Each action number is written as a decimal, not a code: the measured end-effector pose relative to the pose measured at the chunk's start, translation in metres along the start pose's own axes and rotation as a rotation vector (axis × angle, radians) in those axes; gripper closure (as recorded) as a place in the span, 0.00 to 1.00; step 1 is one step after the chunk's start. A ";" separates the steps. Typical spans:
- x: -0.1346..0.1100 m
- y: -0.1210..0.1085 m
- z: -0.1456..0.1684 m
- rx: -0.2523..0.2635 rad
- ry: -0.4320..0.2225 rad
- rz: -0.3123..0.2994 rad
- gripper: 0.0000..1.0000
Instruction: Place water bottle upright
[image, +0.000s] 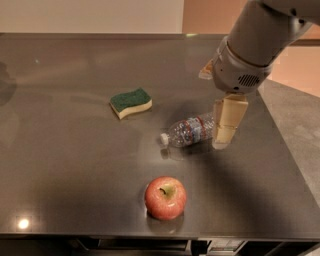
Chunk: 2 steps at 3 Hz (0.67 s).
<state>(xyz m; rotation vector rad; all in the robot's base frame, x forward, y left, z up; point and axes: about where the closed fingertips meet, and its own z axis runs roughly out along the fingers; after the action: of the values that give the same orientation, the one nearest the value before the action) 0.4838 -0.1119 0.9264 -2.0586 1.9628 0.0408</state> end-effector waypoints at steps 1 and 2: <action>-0.016 0.002 0.027 -0.036 0.027 -0.063 0.00; -0.022 0.007 0.052 -0.055 0.093 -0.130 0.00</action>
Offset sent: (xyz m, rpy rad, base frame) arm -0.0005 0.0424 -0.0779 -0.2297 0.0312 0.1832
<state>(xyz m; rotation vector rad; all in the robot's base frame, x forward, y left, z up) 0.4846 -0.0788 0.8805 -2.2564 1.8952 -0.0294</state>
